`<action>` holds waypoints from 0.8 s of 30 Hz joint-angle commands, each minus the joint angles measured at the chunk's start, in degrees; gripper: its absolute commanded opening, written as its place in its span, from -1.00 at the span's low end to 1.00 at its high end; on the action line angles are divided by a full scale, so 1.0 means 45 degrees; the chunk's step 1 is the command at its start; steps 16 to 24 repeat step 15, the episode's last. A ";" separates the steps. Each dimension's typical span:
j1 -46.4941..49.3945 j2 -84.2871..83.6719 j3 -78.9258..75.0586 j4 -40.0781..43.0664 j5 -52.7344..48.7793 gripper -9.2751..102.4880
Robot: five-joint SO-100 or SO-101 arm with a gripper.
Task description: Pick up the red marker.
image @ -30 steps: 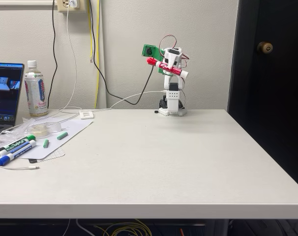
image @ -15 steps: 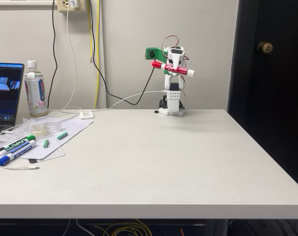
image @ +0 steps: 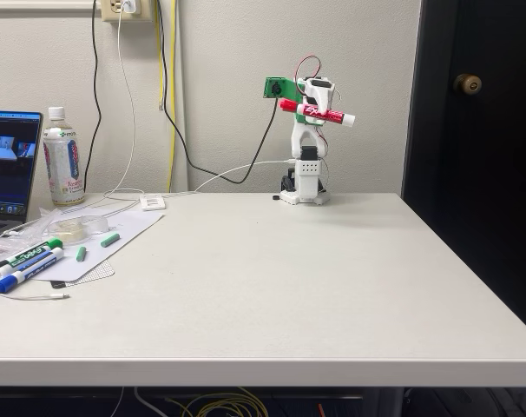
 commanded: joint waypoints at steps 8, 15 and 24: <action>-0.0098 0.0586 -0.0684 0.0293 -0.0156 -0.81; -0.0078 0.0664 -0.0684 0.0332 -0.0156 -0.81; -0.0078 0.0664 -0.0684 0.0332 -0.0156 -0.81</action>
